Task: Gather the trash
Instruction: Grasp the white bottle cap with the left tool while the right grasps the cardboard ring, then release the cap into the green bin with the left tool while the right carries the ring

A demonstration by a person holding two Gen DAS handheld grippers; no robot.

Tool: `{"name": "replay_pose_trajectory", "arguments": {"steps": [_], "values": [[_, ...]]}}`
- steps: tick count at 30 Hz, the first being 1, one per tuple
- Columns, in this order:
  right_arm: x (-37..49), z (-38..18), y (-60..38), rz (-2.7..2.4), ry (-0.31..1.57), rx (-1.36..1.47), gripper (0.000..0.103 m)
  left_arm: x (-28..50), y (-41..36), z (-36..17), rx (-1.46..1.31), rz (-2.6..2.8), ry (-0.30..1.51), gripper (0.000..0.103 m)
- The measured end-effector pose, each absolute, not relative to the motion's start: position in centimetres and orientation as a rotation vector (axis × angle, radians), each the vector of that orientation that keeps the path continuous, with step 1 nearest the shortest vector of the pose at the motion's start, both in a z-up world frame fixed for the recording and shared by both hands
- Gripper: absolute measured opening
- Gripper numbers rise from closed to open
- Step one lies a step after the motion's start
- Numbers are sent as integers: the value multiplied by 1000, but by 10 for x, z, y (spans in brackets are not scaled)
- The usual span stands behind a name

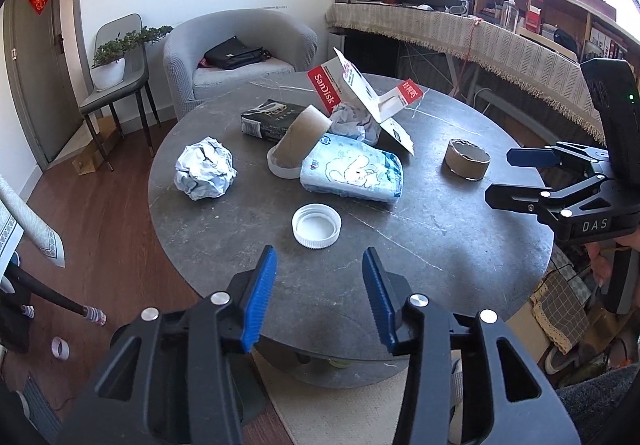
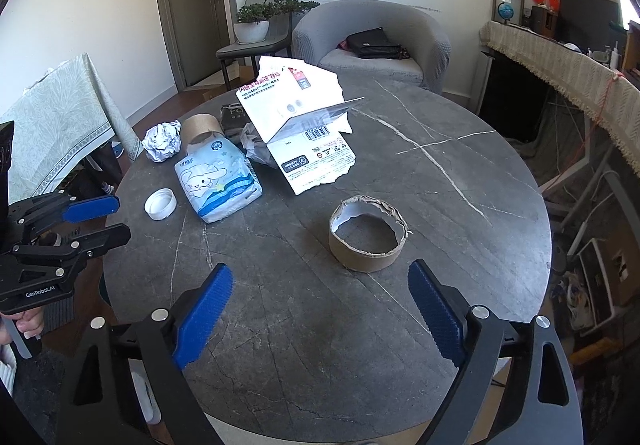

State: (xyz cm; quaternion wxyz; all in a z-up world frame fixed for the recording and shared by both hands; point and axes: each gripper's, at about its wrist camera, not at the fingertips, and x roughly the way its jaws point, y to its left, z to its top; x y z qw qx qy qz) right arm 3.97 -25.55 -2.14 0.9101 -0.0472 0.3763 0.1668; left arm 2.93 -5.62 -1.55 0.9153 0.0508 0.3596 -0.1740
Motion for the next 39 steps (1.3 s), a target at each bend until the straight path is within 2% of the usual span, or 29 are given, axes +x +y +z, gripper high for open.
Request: {"name": "replay_pose_trajectory", "arguments": {"steps": [3, 6, 14, 19, 24, 31, 33, 36, 39], "values": [[43, -22, -256, 347, 782, -110, 89, 39, -57, -21, 109, -344, 760, 48], [48, -25, -259, 349, 793, -110, 87, 47, -59, -25, 103, -341, 777, 43], [57, -29, -263, 343, 813, -119, 83, 59, -62, -25, 100, -346, 771, 43], [64, -33, -265, 335, 828, -117, 75, 64, -64, -25, 92, -352, 770, 33], [72, -36, -266, 317, 829, -112, 69, 67, -63, -23, 76, -370, 771, 33], [82, -37, -265, 290, 822, -98, 67, 70, -56, -17, 33, -385, 759, 33], [83, -37, -265, 282, 817, -102, 62, 70, -54, -15, 26, -387, 755, 33], [85, -36, -265, 271, 815, -101, 49, 70, -50, -12, 11, -385, 748, 33], [86, -35, -261, 273, 820, -105, 49, 68, -42, -10, -9, -382, 745, 33]]}}
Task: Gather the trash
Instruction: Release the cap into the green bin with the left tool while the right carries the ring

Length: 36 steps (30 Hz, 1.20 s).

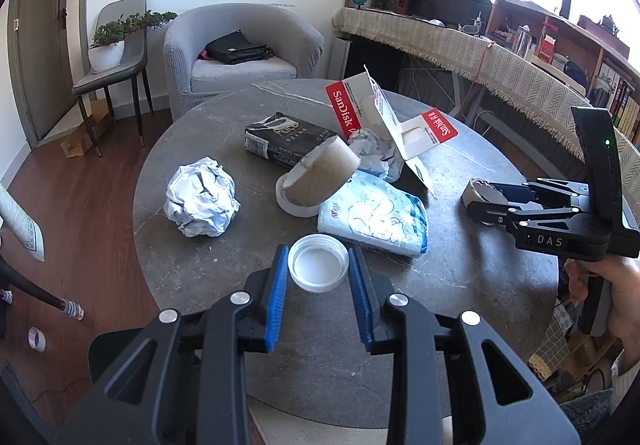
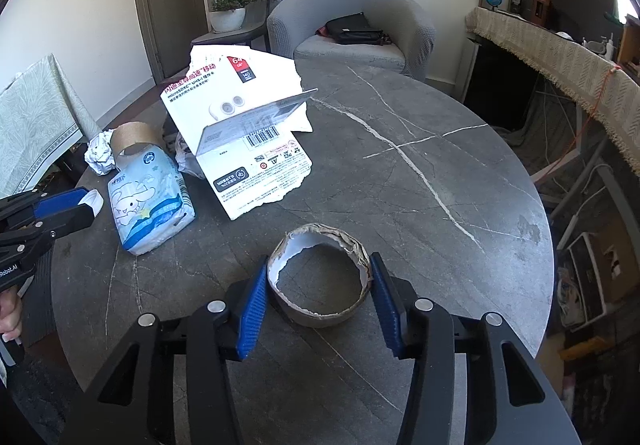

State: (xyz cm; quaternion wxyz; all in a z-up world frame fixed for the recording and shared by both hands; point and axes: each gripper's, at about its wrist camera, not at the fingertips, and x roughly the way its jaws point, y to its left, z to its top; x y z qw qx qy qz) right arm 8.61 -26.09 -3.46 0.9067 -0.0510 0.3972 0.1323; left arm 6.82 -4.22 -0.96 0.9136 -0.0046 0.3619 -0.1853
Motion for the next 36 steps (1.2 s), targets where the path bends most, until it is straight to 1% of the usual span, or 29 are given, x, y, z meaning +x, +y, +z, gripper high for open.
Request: {"name": "replay_pose_trajectory", "arguments": {"steps": [9, 18, 26, 36], "values": [[81, -13, -225, 338, 780, -115, 49, 60, -14, 2, -17, -339, 721, 33], [80, 6, -178, 415, 735, -121, 49, 58, 37, 6, -54, -266, 719, 33], [81, 21, -122, 508, 688, -133, 49, 57, 88, -5, -58, -191, 757, 33], [81, 19, -50, 622, 680, -164, 49, 52, 152, -37, -107, -103, 852, 33]]}}
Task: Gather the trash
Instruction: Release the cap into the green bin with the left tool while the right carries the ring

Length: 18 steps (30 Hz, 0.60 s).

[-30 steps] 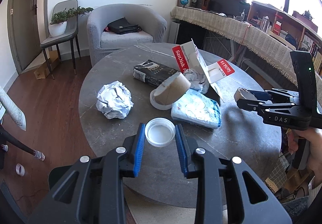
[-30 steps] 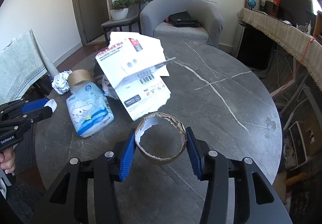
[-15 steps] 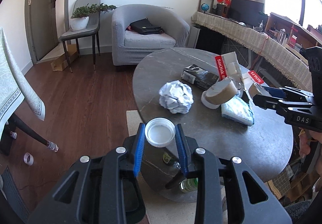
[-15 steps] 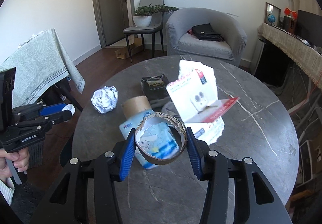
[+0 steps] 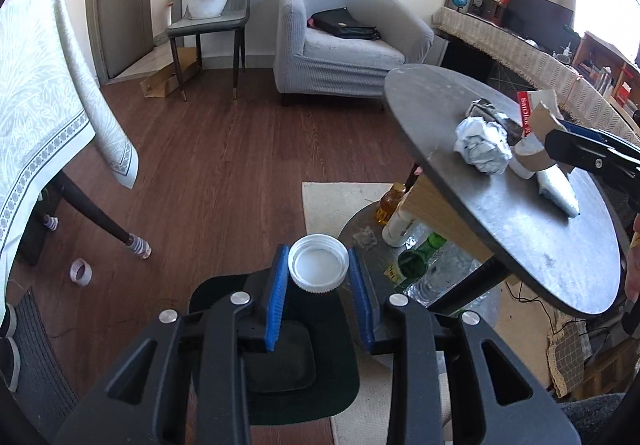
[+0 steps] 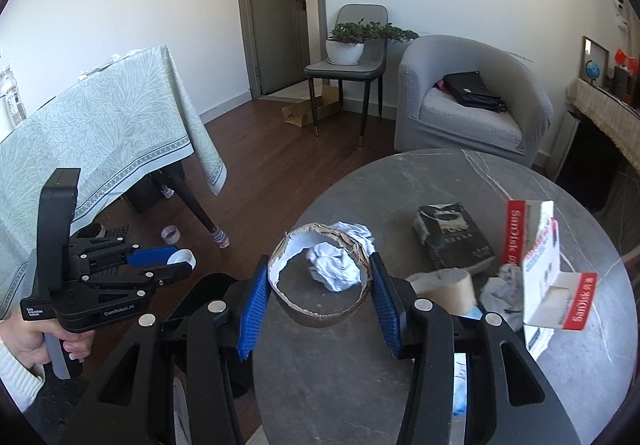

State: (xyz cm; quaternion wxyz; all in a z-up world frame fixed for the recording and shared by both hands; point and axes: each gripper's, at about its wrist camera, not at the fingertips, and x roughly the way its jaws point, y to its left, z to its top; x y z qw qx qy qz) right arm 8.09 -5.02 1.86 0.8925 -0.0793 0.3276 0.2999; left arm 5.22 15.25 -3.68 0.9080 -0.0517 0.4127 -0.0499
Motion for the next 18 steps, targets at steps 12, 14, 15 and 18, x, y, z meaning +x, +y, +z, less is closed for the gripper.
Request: {"name": "replay_pose_trajectory", "arguments": {"steps": [12, 14, 15, 18], "values": [[79, 3, 22, 718, 708, -215, 49, 45, 204, -84, -81, -24, 998, 33], [79, 0, 31, 729, 715, -221, 49, 43, 211, -93, -78, -16, 1030, 33], [81, -1, 36, 733, 719, -224, 49, 43, 214, -96, -76, -14, 1045, 33], [82, -7, 50, 748, 731, -236, 49, 39, 224, -110, -76, -8, 1085, 33]]}}
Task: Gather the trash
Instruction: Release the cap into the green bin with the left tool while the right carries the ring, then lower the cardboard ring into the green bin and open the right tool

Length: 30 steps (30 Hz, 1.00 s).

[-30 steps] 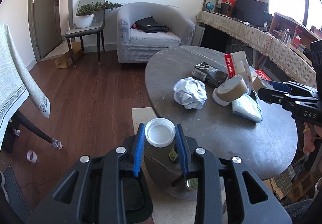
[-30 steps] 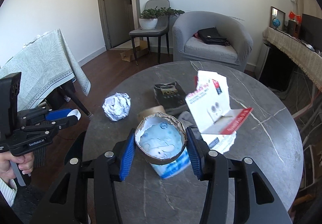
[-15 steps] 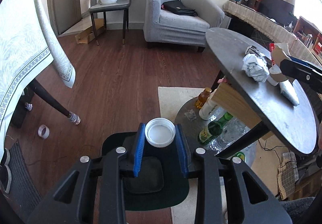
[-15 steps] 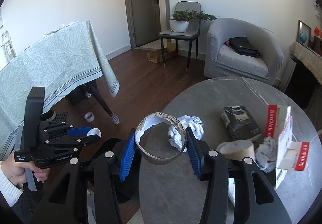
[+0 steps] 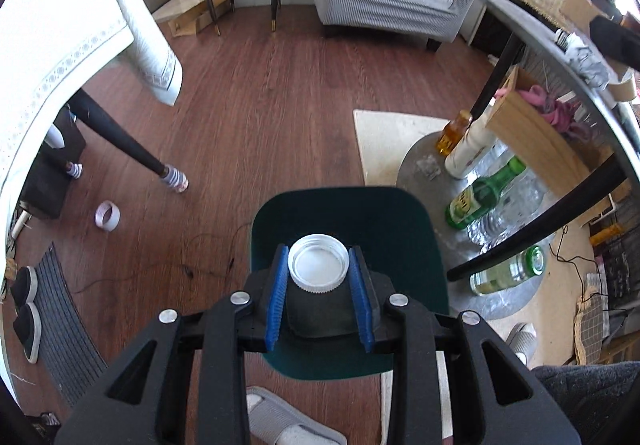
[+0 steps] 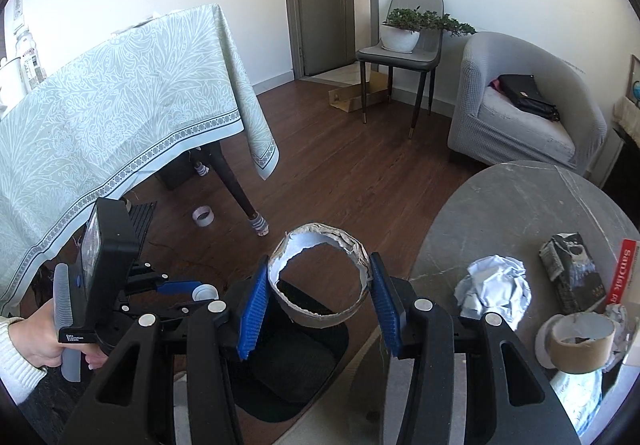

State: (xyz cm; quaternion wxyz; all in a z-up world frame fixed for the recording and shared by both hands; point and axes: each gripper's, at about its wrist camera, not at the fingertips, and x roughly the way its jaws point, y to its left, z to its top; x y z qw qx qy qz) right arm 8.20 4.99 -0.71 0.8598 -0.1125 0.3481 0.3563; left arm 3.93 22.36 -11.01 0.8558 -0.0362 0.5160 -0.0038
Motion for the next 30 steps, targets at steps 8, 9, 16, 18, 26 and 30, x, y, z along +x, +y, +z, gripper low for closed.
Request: {"name": "replay_pose_trajectory", "arguments": {"steps": [8, 9, 16, 18, 26, 30], "values": [[83, -23, 82, 783, 767, -270, 49, 32, 241, -132, -98, -11, 1154, 42], [84, -26, 86, 786, 776, -276, 49, 31, 244, -132, -104, -12, 1154, 43], [88, -55, 108, 789, 859, -324, 49, 27, 254, -121, -132, -3, 1124, 52], [89, -64, 114, 790, 885, -336, 49, 25, 257, -115, -142, 1, 1107, 53], [93, -97, 133, 788, 966, -369, 49, 18, 266, -85, -171, 11, 1017, 50], [98, -116, 141, 774, 1024, -379, 49, 15, 269, -70, -184, 12, 972, 41]]}}
